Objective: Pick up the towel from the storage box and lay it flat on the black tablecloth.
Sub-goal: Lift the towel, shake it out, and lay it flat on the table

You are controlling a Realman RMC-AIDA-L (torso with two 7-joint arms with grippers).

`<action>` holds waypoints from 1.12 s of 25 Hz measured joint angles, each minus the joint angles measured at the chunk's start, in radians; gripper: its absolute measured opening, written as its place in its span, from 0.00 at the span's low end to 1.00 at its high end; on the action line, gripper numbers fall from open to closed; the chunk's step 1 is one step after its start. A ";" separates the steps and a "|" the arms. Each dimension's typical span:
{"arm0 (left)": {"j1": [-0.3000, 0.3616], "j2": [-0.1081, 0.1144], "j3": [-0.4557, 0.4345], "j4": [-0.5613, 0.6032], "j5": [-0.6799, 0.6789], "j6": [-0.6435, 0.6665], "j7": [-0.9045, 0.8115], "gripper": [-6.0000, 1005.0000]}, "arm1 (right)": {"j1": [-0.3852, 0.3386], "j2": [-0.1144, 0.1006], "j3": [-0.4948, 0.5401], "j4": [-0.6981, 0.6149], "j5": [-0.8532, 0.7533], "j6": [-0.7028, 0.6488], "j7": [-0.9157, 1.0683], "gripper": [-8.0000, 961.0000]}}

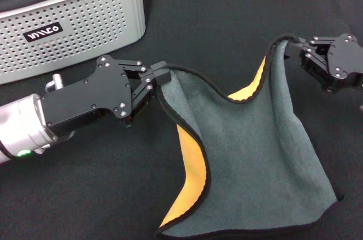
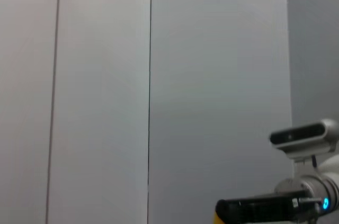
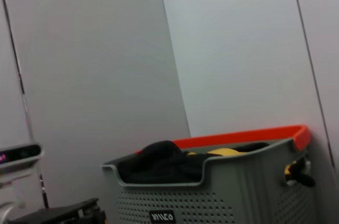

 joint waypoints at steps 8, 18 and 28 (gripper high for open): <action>-0.007 -0.001 -0.005 0.005 -0.012 -0.028 0.049 0.04 | 0.019 0.005 0.000 0.033 -0.001 0.060 -0.031 0.02; -0.034 -0.001 -0.004 0.004 -0.010 -0.137 0.100 0.04 | 0.029 0.005 0.000 0.042 0.000 0.113 -0.040 0.02; -0.041 -0.001 -0.001 0.007 0.016 -0.202 0.146 0.04 | 0.065 0.008 -0.014 0.080 -0.001 0.195 -0.040 0.02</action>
